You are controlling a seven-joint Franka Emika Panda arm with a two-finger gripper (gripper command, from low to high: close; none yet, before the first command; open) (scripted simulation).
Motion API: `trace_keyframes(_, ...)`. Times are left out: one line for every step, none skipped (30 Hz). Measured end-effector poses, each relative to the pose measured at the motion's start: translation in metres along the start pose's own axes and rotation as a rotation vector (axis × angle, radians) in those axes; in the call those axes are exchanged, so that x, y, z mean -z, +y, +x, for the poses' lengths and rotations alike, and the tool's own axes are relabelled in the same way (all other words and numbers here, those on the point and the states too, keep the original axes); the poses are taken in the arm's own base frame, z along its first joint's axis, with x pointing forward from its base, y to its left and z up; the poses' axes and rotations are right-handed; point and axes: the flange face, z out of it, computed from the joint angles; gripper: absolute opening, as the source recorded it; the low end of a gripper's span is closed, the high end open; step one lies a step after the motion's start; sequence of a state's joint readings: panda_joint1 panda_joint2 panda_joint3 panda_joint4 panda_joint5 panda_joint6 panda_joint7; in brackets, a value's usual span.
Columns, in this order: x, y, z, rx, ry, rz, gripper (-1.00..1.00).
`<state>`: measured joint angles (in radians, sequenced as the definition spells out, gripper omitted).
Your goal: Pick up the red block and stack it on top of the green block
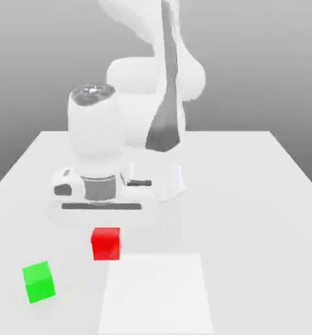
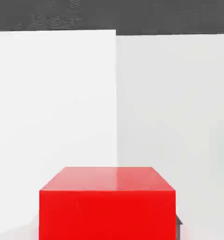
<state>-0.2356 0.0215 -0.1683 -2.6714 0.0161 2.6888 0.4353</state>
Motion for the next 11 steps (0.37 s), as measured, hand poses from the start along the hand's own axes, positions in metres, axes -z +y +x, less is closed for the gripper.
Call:
trace_keyframes(0.005, 0.012, 0.018, -0.009, 0.001, 0.0, -1.0)
trace_keyframes(0.01, 0.026, 0.035, -0.019, 0.002, 0.0, -1.0)
trace_keyframes(0.011, 0.036, 0.048, -0.021, 0.003, 0.0, -1.0)
trace_keyframes(0.006, 0.037, 0.053, -0.014, 0.004, 0.0, -1.0)
trace_keyframes(-0.003, 0.037, 0.056, -0.009, 0.004, 0.0, -1.0)
trace_keyframes(-0.014, 0.037, 0.058, -0.007, 0.005, 0.0, -1.0)
trace_keyframes(-0.025, 0.037, 0.058, -0.006, 0.005, 0.0, -1.0)
trace_keyframes(-0.037, 0.038, 0.058, -0.006, 0.004, -0.001, -1.0)
trace_keyframes(-0.045, 0.038, 0.058, -0.006, 0.004, -0.001, 1.0)
trace_keyframes(-0.045, 0.038, 0.058, -0.006, 0.004, -0.001, 1.0)
trace_keyframes(-0.045, 0.038, 0.058, -0.006, 0.004, -0.001, 1.0)
